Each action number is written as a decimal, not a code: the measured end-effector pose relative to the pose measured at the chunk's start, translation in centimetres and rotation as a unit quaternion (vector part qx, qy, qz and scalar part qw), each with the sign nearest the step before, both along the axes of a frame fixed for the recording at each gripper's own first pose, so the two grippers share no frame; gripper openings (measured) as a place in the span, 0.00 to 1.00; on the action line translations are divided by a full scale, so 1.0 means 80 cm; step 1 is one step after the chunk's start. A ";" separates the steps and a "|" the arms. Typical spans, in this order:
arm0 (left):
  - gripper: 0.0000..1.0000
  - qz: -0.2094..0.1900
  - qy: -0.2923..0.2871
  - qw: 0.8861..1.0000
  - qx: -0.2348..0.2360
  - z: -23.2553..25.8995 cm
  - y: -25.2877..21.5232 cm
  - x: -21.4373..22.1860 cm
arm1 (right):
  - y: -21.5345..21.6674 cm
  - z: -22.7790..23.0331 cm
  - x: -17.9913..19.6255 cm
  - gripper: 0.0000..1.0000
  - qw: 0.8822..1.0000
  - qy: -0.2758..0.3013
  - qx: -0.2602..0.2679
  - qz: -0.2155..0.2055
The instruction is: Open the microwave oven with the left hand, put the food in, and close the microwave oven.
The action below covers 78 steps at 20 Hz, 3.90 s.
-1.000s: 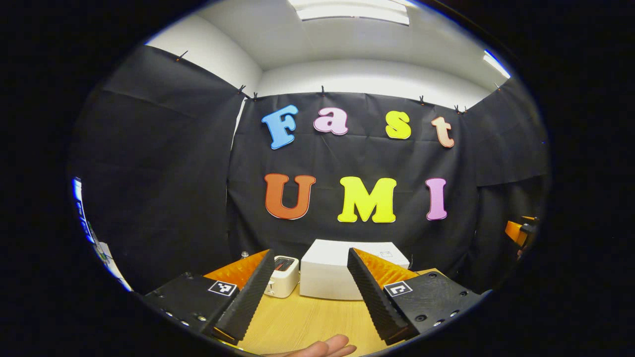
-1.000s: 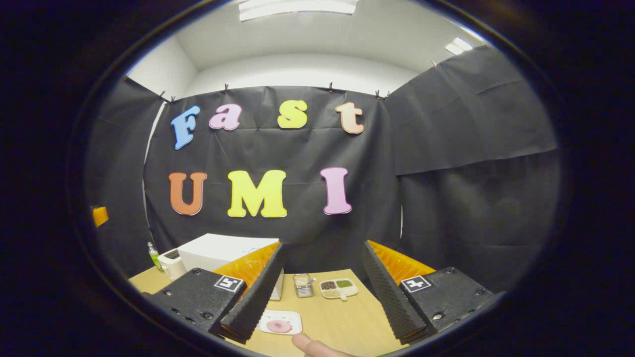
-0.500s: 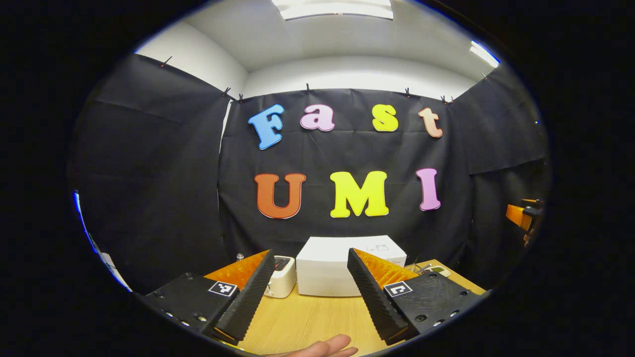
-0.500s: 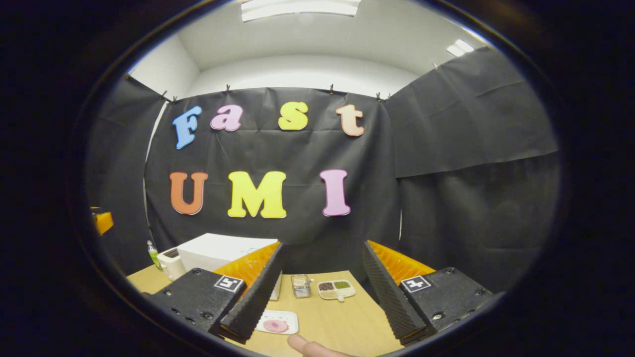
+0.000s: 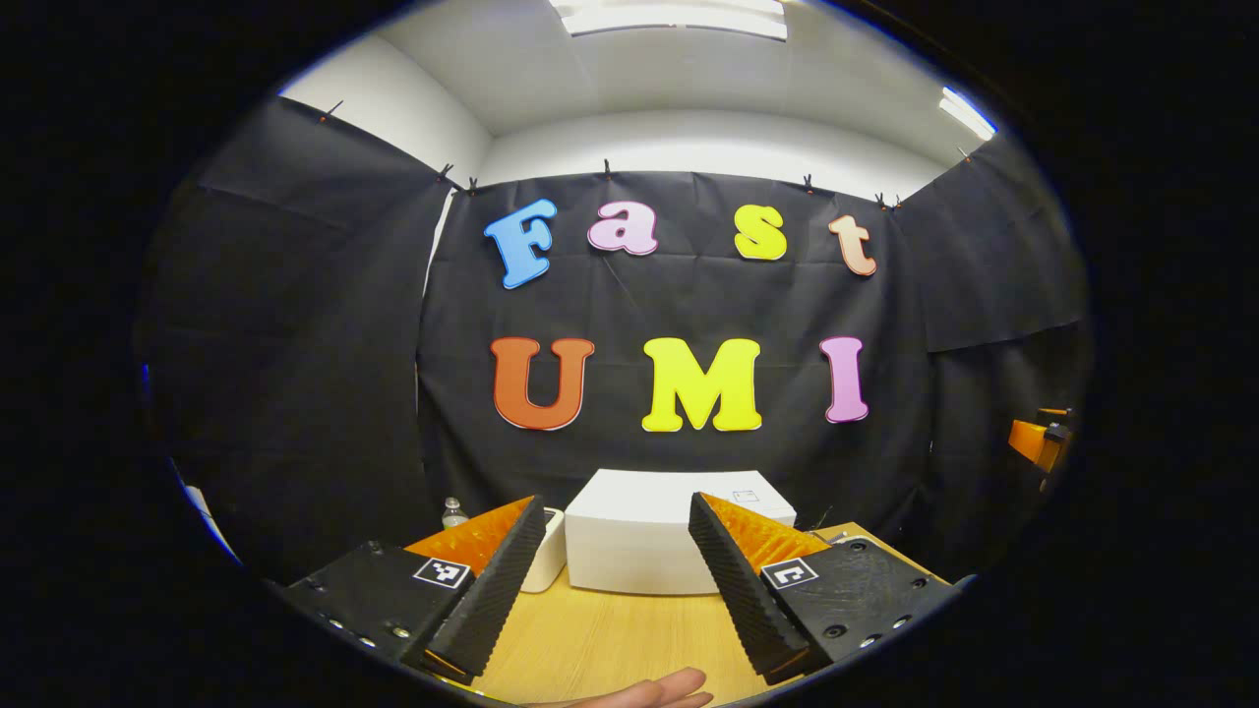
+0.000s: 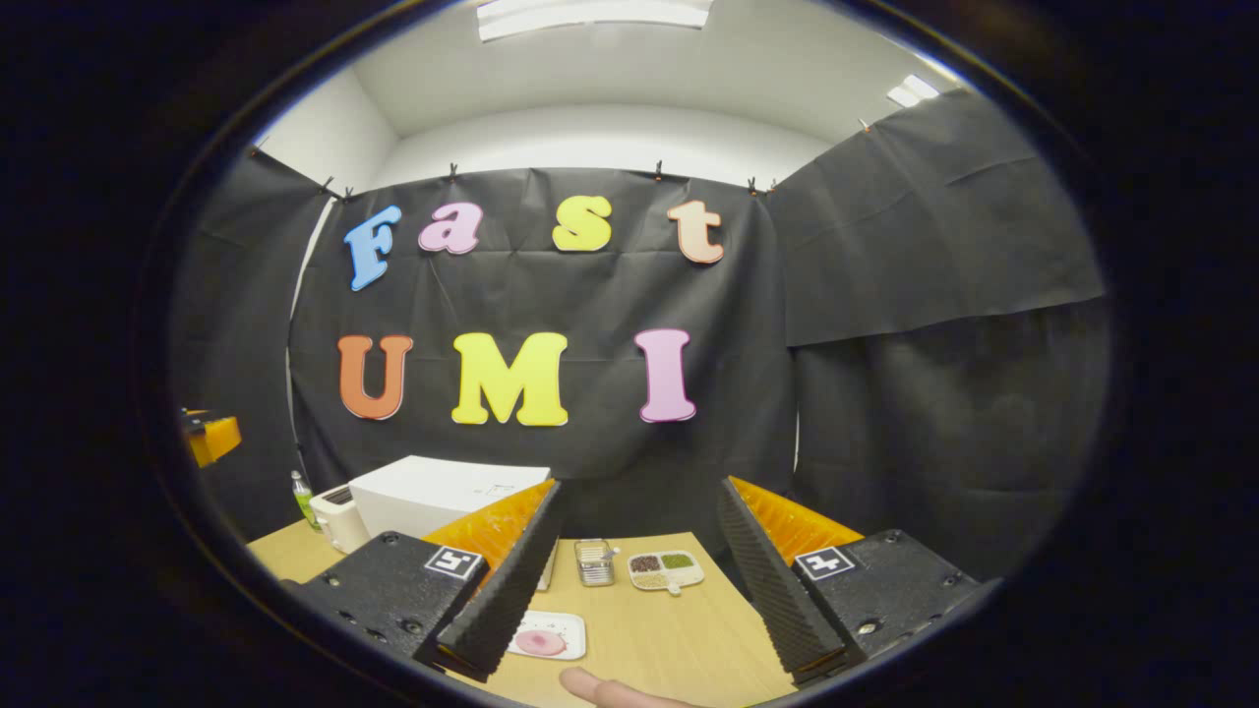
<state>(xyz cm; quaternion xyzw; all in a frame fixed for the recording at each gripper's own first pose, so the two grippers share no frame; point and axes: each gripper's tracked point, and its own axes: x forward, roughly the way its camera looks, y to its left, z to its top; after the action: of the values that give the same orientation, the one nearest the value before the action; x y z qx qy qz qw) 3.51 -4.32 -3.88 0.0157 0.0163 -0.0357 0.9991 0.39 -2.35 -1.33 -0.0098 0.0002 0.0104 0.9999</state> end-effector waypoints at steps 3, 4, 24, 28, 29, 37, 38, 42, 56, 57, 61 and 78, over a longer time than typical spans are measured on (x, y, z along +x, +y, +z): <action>0.92 -0.010 0.016 1.000 -0.014 -0.022 -0.018 0.029 | -0.005 -0.003 0.003 1.00 1.000 -0.008 -0.009 0.001; 0.92 -0.017 0.019 0.999 -0.019 -0.030 -0.026 0.038 | -0.009 -0.005 0.005 1.00 1.000 -0.009 -0.012 -0.002; 0.92 -0.137 0.136 0.981 -0.030 -0.288 -0.212 0.232 | -0.060 -0.047 0.028 1.00 1.000 0.012 -0.027 -0.009; 0.92 -0.123 0.145 0.982 -0.020 -0.329 -0.233 0.254 | -0.068 -0.056 0.031 1.00 1.000 0.014 -0.025 -0.002; 0.92 -0.118 0.139 0.983 -0.014 -0.336 -0.235 0.260 | -0.069 -0.059 0.033 1.00 1.000 0.014 -0.026 -0.002; 0.90 -0.106 0.116 0.987 -0.040 -0.373 -0.253 0.298 | -0.082 -0.068 0.043 1.00 1.000 0.009 -0.015 0.005; 0.87 -0.113 0.112 0.986 -0.043 -0.375 -0.257 0.303 | -0.084 -0.069 0.045 1.00 1.000 0.008 -0.013 0.003; 0.56 -0.111 0.108 0.988 -0.024 -0.384 -0.252 0.313 | -0.072 -0.060 0.044 1.00 0.999 -0.015 0.001 0.030; 0.13 -0.092 0.131 0.987 -0.016 -0.398 -0.245 0.303 | -0.097 -0.074 0.036 1.00 1.000 0.000 0.009 0.013; 0.13 -0.091 0.128 0.988 -0.012 -0.398 -0.244 0.302 | -0.100 -0.074 0.035 1.00 1.000 0.000 0.008 0.011; 0.13 -0.107 0.135 0.985 -0.028 -0.400 -0.245 0.296 | -0.108 -0.077 0.028 1.00 1.000 0.004 -0.003 0.008; 0.06 -0.150 0.125 0.981 0.000 -0.385 -0.197 0.199 | -0.127 -0.078 0.009 1.00 1.000 0.012 -0.018 -0.007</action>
<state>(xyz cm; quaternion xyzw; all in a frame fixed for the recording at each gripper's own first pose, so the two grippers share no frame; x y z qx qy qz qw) 19.41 -20.10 -34.71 0.0131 0.1383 -0.1865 0.9726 1.12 -12.53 -7.58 -0.0277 0.0128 0.0034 0.9995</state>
